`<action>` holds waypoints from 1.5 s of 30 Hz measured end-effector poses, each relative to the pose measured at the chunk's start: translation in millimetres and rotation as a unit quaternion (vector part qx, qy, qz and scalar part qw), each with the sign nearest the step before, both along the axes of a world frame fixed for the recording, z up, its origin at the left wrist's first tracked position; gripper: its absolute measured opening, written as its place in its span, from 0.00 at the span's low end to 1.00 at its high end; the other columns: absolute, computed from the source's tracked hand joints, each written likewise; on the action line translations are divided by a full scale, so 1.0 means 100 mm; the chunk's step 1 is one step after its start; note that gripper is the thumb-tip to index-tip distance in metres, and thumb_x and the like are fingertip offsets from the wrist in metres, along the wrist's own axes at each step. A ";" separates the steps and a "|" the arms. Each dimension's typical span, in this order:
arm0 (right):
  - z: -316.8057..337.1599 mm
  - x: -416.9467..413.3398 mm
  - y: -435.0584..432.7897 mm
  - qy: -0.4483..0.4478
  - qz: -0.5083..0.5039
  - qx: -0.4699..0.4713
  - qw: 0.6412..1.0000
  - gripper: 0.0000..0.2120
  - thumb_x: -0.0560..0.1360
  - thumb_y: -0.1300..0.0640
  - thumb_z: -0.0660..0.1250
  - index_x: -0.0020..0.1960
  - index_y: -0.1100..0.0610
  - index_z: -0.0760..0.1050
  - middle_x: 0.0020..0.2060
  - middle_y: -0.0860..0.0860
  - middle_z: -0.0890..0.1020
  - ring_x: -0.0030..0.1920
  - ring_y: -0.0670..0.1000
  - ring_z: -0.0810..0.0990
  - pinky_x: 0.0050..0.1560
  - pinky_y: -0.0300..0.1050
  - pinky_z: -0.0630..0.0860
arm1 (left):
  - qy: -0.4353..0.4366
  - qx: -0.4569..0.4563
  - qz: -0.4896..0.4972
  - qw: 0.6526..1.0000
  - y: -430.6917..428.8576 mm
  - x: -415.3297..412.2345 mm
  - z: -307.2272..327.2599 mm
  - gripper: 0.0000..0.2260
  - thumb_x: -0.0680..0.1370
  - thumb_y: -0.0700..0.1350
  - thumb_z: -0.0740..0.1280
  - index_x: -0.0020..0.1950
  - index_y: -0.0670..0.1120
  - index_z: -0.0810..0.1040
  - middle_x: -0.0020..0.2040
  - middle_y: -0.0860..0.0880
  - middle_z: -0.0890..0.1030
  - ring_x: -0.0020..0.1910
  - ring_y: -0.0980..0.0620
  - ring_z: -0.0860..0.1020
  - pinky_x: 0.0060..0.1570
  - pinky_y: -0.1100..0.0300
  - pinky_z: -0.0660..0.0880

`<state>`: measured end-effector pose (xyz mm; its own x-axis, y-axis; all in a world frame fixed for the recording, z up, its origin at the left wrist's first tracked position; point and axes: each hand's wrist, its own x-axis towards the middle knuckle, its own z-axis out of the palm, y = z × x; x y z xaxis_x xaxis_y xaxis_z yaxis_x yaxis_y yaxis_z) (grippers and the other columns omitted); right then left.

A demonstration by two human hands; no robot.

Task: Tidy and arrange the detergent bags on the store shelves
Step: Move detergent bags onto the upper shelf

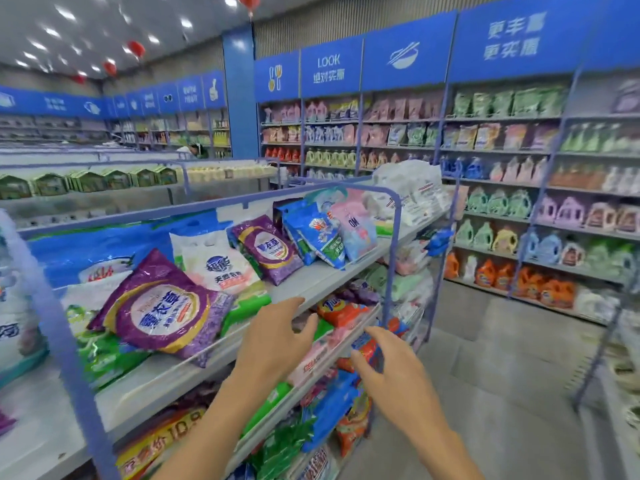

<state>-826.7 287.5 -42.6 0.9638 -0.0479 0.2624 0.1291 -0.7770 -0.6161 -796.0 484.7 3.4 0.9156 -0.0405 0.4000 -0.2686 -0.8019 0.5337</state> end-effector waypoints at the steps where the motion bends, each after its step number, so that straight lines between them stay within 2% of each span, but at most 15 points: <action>1: -0.01 0.18 -0.15 0.001 -0.006 0.000 1.000 0.27 0.81 0.39 0.63 0.77 0.45 0.66 0.75 0.41 0.69 0.76 0.43 0.64 0.74 0.44 0.64 | 0.000 0.005 -0.002 1.000 -0.09 0.18 -0.03 0.21 0.82 0.57 0.65 0.72 0.49 0.76 0.65 0.51 0.82 0.62 0.51 0.79 0.57 0.59 0.73; 8: -0.05 1.40 -1.27 0.007 -0.002 -0.011 1.000 0.26 0.81 0.38 0.61 0.77 0.43 0.64 0.75 0.40 0.68 0.76 0.43 0.63 0.72 0.44 0.65 | -0.006 0.027 0.014 1.000 -1.02 1.39 -0.23 0.21 0.81 0.57 0.65 0.71 0.51 0.77 0.62 0.52 0.83 0.62 0.51 0.78 0.59 0.56 0.73; 11: -0.01 1.91 -1.80 0.016 0.010 -0.007 1.000 0.25 0.82 0.39 0.61 0.77 0.42 0.64 0.74 0.39 0.69 0.74 0.43 0.65 0.70 0.43 0.66 | 0.001 0.031 0.022 0.999 -1.52 1.84 -0.30 0.17 0.80 0.57 0.66 0.67 0.52 0.80 0.57 0.53 0.84 0.57 0.50 0.80 0.55 0.54 0.76; 13: 0.03 2.25 -2.13 0.025 0.019 -0.007 0.999 0.24 0.82 0.39 0.60 0.76 0.41 0.64 0.73 0.39 0.70 0.73 0.42 0.66 0.68 0.42 0.67 | 0.008 0.039 0.027 0.999 -1.84 2.13 -0.31 0.19 0.79 0.59 0.64 0.67 0.53 0.79 0.57 0.54 0.84 0.57 0.51 0.81 0.54 0.54 0.77; 17: 0.02 2.94 -2.73 0.028 0.028 -0.004 0.999 0.27 0.82 0.38 0.60 0.78 0.45 0.63 0.76 0.42 0.68 0.75 0.45 0.65 0.71 0.45 0.66 | 0.015 0.055 0.036 0.998 -2.41 2.73 -0.35 0.23 0.79 0.62 0.61 0.69 0.54 0.78 0.59 0.55 0.83 0.59 0.53 0.80 0.56 0.54 0.77; 20: -0.02 3.40 -3.04 0.032 0.034 0.004 0.999 0.29 0.82 0.37 0.59 0.79 0.46 0.63 0.77 0.43 0.67 0.77 0.46 0.64 0.75 0.48 0.65 | 0.026 0.054 0.039 0.997 -2.75 3.10 -0.34 0.16 0.79 0.59 0.63 0.63 0.55 0.80 0.53 0.56 0.84 0.54 0.52 0.81 0.52 0.54 0.78; 22: -0.04 3.74 -3.22 0.035 0.044 0.007 0.998 0.29 0.82 0.37 0.59 0.80 0.46 0.62 0.77 0.43 0.66 0.77 0.46 0.63 0.76 0.48 0.64 | 0.013 0.039 0.060 0.997 -2.91 3.38 -0.34 0.15 0.80 0.57 0.65 0.63 0.54 0.81 0.55 0.53 0.84 0.56 0.50 0.81 0.53 0.54 0.77; 26: -0.08 4.49 -3.51 0.027 0.062 0.017 0.998 0.28 0.82 0.38 0.60 0.79 0.45 0.63 0.77 0.42 0.67 0.77 0.46 0.64 0.75 0.49 0.65 | 0.005 0.019 0.107 0.994 -3.07 4.04 -0.38 0.20 0.80 0.55 0.66 0.72 0.53 0.76 0.65 0.50 0.82 0.65 0.48 0.78 0.60 0.54 0.74; 29: -0.10 5.05 -3.64 0.025 0.078 0.024 0.996 0.28 0.82 0.39 0.61 0.79 0.45 0.64 0.77 0.43 0.68 0.76 0.46 0.65 0.76 0.49 0.65 | 0.007 0.011 0.137 0.991 -3.12 4.55 -0.40 0.22 0.81 0.55 0.65 0.73 0.50 0.75 0.68 0.48 0.79 0.68 0.47 0.76 0.63 0.54 0.72; 33: -0.06 5.71 -3.70 0.015 0.111 0.032 0.993 0.26 0.82 0.41 0.63 0.77 0.48 0.67 0.74 0.44 0.71 0.73 0.47 0.69 0.72 0.48 0.67 | -0.016 -0.002 0.186 0.982 -3.18 5.02 -0.42 0.21 0.81 0.53 0.66 0.71 0.47 0.77 0.67 0.47 0.80 0.67 0.46 0.77 0.64 0.53 0.72; 37: -0.02 6.31 -3.69 0.012 0.142 0.051 0.988 0.26 0.81 0.42 0.63 0.77 0.49 0.68 0.73 0.45 0.73 0.73 0.49 0.71 0.72 0.51 0.70 | -0.029 0.000 0.235 0.971 -3.17 5.32 -0.43 0.19 0.80 0.52 0.68 0.69 0.46 0.78 0.64 0.47 0.82 0.64 0.45 0.78 0.62 0.53 0.72; 41: -0.03 6.90 -3.70 0.017 0.170 0.055 0.984 0.27 0.82 0.41 0.63 0.78 0.50 0.66 0.74 0.47 0.72 0.73 0.51 0.71 0.71 0.53 0.70 | -0.021 0.021 0.278 0.960 -3.21 5.58 -0.42 0.21 0.80 0.53 0.67 0.71 0.47 0.77 0.67 0.48 0.80 0.66 0.46 0.76 0.65 0.49 0.73; 45: -0.06 7.46 -3.73 0.019 0.218 0.043 0.975 0.27 0.82 0.42 0.63 0.78 0.51 0.66 0.74 0.49 0.73 0.72 0.53 0.72 0.69 0.51 0.69 | -0.016 0.036 0.360 0.932 -3.27 5.83 -0.45 0.22 0.80 0.54 0.67 0.71 0.44 0.76 0.68 0.44 0.79 0.69 0.42 0.74 0.68 0.45 0.71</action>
